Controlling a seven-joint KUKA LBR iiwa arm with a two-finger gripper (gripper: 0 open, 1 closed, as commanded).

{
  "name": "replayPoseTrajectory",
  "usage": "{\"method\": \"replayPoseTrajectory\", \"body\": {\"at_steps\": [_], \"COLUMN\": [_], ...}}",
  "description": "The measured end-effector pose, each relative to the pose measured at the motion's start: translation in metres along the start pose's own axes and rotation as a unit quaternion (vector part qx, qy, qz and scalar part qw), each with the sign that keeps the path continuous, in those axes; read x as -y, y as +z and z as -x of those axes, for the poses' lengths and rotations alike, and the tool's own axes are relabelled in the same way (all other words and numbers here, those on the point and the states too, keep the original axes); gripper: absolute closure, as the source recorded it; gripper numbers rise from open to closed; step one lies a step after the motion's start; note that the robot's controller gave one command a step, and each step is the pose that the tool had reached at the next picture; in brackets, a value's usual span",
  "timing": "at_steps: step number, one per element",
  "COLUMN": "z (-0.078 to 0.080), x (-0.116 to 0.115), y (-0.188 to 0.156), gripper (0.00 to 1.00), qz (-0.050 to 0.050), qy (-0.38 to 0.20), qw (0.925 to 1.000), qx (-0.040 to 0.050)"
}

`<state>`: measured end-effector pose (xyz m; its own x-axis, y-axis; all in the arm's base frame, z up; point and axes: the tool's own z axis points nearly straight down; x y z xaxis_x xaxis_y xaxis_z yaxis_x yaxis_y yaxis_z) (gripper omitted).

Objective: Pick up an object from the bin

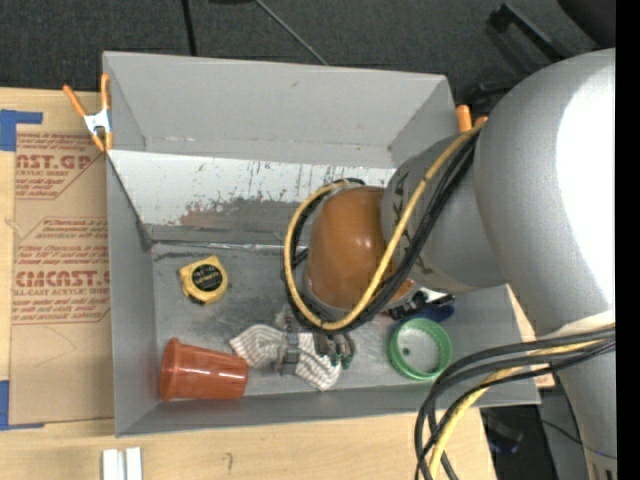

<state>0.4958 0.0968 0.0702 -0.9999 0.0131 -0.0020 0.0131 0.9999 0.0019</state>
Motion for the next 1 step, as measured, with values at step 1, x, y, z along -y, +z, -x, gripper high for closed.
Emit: {"method": "replayPoseTrajectory", "body": {"at_steps": [1], "z": [0.0], "x": [0.0], "y": [0.0], "gripper": [1.0], "qz": [0.0], "qy": [0.0], "qw": [1.0], "qx": [0.0]}}
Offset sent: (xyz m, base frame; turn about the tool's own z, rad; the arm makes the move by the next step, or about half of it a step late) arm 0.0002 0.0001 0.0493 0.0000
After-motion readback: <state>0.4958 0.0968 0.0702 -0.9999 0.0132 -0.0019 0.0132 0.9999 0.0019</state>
